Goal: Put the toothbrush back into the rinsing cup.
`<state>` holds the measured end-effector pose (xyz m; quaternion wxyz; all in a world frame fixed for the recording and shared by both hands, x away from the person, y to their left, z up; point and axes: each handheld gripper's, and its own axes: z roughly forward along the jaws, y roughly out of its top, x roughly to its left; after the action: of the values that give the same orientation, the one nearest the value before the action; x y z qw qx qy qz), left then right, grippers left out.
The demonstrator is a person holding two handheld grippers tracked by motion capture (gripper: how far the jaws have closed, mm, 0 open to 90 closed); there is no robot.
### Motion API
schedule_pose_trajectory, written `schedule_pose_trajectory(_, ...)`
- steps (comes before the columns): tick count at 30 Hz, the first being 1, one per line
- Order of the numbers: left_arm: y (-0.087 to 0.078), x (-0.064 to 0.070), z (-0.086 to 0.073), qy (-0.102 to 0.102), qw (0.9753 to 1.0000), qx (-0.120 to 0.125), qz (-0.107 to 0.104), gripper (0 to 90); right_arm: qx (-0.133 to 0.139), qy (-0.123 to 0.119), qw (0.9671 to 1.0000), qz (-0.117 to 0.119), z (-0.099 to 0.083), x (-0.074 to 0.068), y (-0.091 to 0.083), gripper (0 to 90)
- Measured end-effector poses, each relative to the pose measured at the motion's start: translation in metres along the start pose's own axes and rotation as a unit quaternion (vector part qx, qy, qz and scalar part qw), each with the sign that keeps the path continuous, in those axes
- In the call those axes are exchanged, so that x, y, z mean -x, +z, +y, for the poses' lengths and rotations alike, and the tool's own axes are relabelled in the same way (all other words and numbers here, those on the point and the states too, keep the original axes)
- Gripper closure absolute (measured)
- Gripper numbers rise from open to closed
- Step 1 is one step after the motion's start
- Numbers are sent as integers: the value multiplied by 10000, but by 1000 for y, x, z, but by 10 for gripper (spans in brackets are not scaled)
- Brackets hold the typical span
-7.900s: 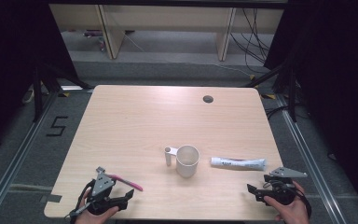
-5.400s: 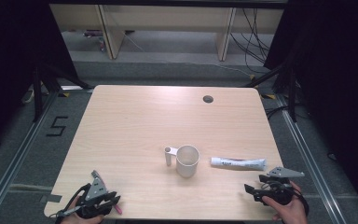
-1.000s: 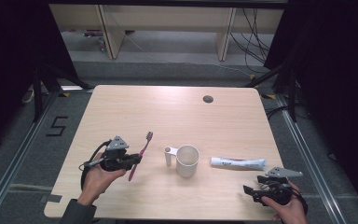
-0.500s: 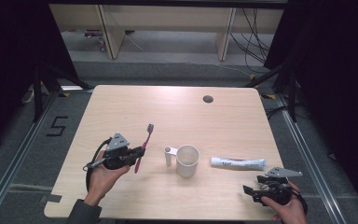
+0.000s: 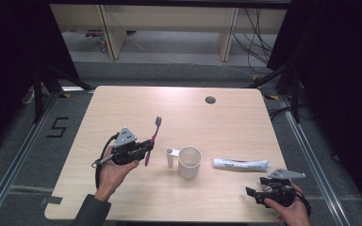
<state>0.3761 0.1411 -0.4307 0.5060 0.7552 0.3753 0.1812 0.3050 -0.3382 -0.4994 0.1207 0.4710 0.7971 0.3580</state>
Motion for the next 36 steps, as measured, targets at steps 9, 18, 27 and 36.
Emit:
schedule_pose_trajectory(9,2,9,14,20,9994,331,-101,826,-37,-10,10000,12,0,0,0,236)
schedule_pose_trajectory(18,4,15,25,5,9986,503,-188,826,-50,7,10000,3,0,0,0,235)
schedule_pose_trajectory(27,9,21,33,34,9975,636,-302,826,3,-91,10000,-3,0,1,1,236)
schedule_pose_trajectory(36,16,28,41,109,9957,840,-361,826,-8,-55,10000,11,0,1,1,236)
